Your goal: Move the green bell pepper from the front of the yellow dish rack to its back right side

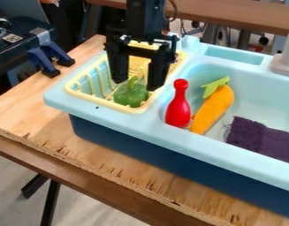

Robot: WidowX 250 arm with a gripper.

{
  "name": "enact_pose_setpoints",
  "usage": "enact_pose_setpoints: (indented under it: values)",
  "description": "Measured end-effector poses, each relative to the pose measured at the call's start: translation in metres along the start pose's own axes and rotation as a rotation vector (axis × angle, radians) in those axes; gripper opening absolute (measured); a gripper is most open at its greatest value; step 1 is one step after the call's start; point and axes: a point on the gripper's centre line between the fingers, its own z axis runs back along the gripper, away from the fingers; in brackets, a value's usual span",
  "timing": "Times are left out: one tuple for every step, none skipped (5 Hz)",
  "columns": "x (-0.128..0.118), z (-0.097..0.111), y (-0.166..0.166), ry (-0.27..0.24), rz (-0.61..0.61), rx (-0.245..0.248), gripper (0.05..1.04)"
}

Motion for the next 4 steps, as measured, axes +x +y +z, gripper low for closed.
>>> enact_pose_setpoints:
  values:
    - [0.003, 0.001, 0.008, -0.017, 0.02, 0.002, 1.0]
    - [0.009, 0.0, 0.014, -0.056, 0.021, 0.013, 1.0]
    - [0.012, -0.006, 0.019, -0.074, 0.021, -0.006, 1.0]
    - [0.012, -0.012, 0.015, -0.072, 0.002, -0.013, 0.948]
